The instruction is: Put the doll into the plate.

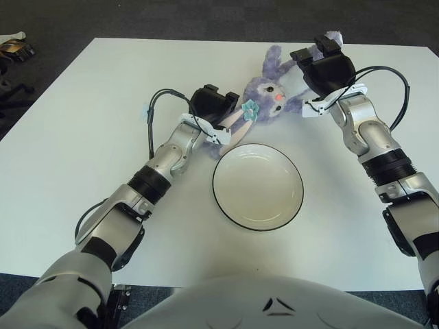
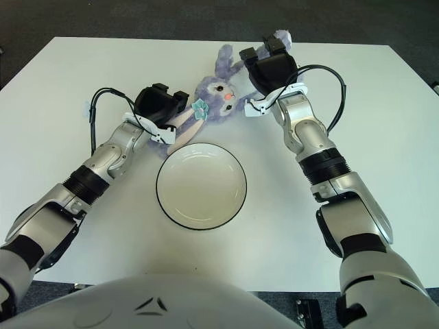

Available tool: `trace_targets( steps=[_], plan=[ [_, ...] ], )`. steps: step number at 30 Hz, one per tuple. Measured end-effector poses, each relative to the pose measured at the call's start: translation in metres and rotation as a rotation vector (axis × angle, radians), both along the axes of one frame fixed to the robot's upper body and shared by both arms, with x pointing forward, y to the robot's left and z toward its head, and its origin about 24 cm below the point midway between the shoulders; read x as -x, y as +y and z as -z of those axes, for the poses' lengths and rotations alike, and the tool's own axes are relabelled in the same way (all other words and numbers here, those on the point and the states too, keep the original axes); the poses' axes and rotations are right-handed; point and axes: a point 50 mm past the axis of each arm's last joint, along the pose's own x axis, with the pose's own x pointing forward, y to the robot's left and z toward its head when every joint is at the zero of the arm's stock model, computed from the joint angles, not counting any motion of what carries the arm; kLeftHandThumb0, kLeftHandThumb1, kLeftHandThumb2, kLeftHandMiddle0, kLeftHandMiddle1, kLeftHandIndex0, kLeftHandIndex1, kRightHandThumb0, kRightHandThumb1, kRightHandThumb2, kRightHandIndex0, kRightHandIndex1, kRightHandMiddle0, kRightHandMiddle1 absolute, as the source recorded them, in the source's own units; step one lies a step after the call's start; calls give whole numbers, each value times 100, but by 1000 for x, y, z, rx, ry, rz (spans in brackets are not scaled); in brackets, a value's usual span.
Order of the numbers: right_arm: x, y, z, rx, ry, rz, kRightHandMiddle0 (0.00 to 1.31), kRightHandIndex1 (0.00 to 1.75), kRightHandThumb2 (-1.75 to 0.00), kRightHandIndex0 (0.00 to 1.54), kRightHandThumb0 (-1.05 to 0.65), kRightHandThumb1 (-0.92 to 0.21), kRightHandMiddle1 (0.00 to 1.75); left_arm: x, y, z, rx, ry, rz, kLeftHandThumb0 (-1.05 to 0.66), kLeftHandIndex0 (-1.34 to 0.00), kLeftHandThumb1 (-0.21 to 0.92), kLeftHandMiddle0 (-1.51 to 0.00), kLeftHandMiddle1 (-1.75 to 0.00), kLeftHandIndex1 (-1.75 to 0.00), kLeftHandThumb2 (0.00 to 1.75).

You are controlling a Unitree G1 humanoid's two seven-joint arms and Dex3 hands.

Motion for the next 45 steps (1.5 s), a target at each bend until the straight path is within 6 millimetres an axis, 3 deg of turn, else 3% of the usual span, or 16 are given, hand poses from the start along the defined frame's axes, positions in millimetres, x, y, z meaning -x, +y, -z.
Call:
trace_targets(
  steps=[9,18,34,45],
  plan=[
    [10,5,-16,-84,19,-37,0,4,-95,4,-63,-27,34,-3,0,2,1,9,-9,0,-66,9,-66,-175,-173,157],
    [10,5,-16,-75,49,-26,0,4,-88,4,-69,-36,25,-3,-1,3,10,8,-8,0,-66,10,-66,-175,-173,156],
    [-1,2,-3,-40,116,-29,0,5,-85,7,-74,-34,41,-3,-2,1,11,3,-5,0,-67,8,-67,-175,-173,158],
    [-7,4,0,-42,219,-80,0,6,-89,6,-69,-29,57,-1,-3,-1,10,-7,5,0,-66,10,-66,-175,-173,156]
  ],
)
